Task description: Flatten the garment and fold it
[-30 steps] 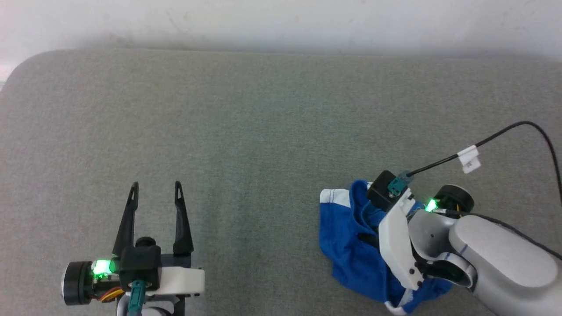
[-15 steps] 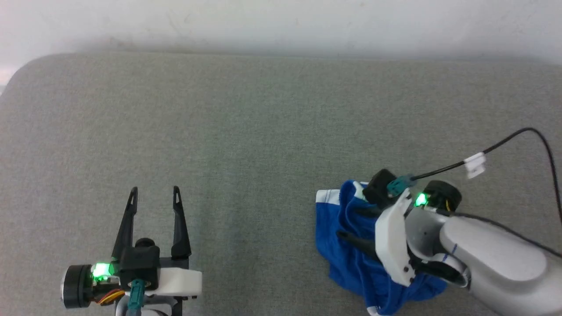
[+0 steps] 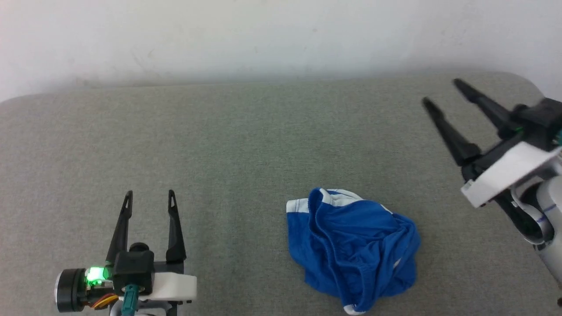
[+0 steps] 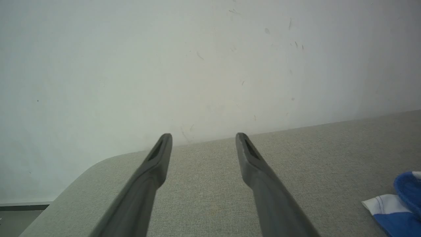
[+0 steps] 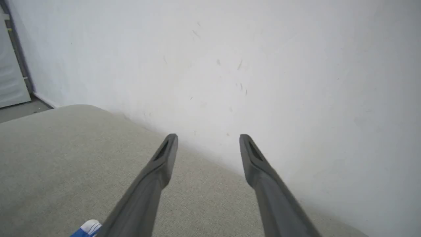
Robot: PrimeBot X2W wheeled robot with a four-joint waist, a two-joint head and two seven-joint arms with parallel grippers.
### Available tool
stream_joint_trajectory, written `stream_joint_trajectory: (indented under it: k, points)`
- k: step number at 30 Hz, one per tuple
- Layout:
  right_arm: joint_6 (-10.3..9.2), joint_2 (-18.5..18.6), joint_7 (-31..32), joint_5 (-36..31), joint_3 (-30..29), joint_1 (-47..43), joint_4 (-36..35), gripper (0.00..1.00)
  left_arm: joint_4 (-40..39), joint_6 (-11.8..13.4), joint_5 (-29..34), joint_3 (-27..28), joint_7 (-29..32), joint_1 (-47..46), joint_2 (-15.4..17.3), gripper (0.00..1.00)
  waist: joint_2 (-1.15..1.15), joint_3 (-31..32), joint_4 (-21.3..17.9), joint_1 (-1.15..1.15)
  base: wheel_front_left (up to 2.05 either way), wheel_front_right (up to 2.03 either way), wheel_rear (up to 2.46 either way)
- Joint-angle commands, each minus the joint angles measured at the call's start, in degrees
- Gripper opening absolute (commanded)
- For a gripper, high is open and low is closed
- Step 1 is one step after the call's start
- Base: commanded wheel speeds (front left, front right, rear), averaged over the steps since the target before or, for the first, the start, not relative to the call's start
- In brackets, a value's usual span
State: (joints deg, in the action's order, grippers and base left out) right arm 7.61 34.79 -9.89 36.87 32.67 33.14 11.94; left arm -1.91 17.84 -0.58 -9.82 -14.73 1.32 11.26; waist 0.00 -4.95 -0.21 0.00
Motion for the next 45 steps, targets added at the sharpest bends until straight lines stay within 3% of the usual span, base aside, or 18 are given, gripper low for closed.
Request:
stream_joint_trajectory:
  k: [1,7,8,12,17,23,26,30,39,45]
  points:
    - [-0.12,-2.59,-2.06,-2.84,-4.55,-3.53,0.86,1.0,-0.65,-0.35,-0.15,0.23,-0.27,0.8,0.41,1.0,0.0,0.85,-1.28,0.0,0.0,0.0,0.0]
    - [-0.12,-12.63,-4.93,-14.87,-22.13,-15.15,-2.28,1.0,-2.47,-1.06,-0.82,1.04,-0.27,0.93,0.05,1.0,0.0,0.77,-1.82,0.0,0.0,0.0,0.0]
    - [-0.12,-12.63,-4.93,-14.87,-22.13,-15.15,-2.28,1.0,-2.47,-1.06,-0.82,1.04,-0.27,0.93,0.05,1.0,0.0,0.77,-1.82,0.0,0.0,0.0,0.0]
    - [-0.12,-20.01,-5.07,-20.88,-30.29,-23.08,-8.91,1.0,-2.78,-1.72,-0.92,1.41,-0.27,0.9,-0.24,1.0,0.0,0.58,-1.44,0.0,0.0,0.0,0.0]
    - [-0.12,-27.71,-5.09,-24.42,-35.29,-31.59,-14.29,1.0,-2.69,-2.84,-1.35,1.91,-0.27,1.38,-0.82,1.0,0.0,0.9,-0.84,0.0,0.0,0.0,0.0]
    - [-0.12,-29.8,-5.1,-25.57,-36.26,-33.19,-17.11,1.0,-2.68,-4.23,-1.69,3.08,-0.27,2.41,-1.44,1.0,0.0,1.62,-0.76,0.0,0.0,0.0,0.0]
    - [-0.12,-28.03,-5.1,-25.46,-36.36,-30.48,-18.48,1.0,-2.63,-4.82,-1.51,3.61,-0.27,2.63,-1.59,1.0,0.0,2.0,-0.69,0.0,0.0,0.0,0.0]
    - [-0.12,-22.41,-2.15,-23.94,-33.29,-25.53,-17.75,1.0,-2.6,-5.28,-1.11,3.96,-0.27,2.75,-2.01,1.0,0.0,2.28,-0.48,0.0,0.0,0.0,0.0]
    - [-0.12,-4.4,28.94,-8.14,-15.72,-15.81,-16.13,1.0,-2.54,-5.83,-0.37,3.72,-0.27,2.65,-3.1,1.0,0.0,1.39,0.31,0.0,0.0,0.0,0.0]
    - [-0.12,4.15,44.81,4.58,-5.35,-12.69,-14.2,1.0,-2.6,-5.9,-0.21,3.86,-0.27,2.21,-3.47,1.0,0.0,0.24,0.94,0.0,0.0,0.0,0.0]
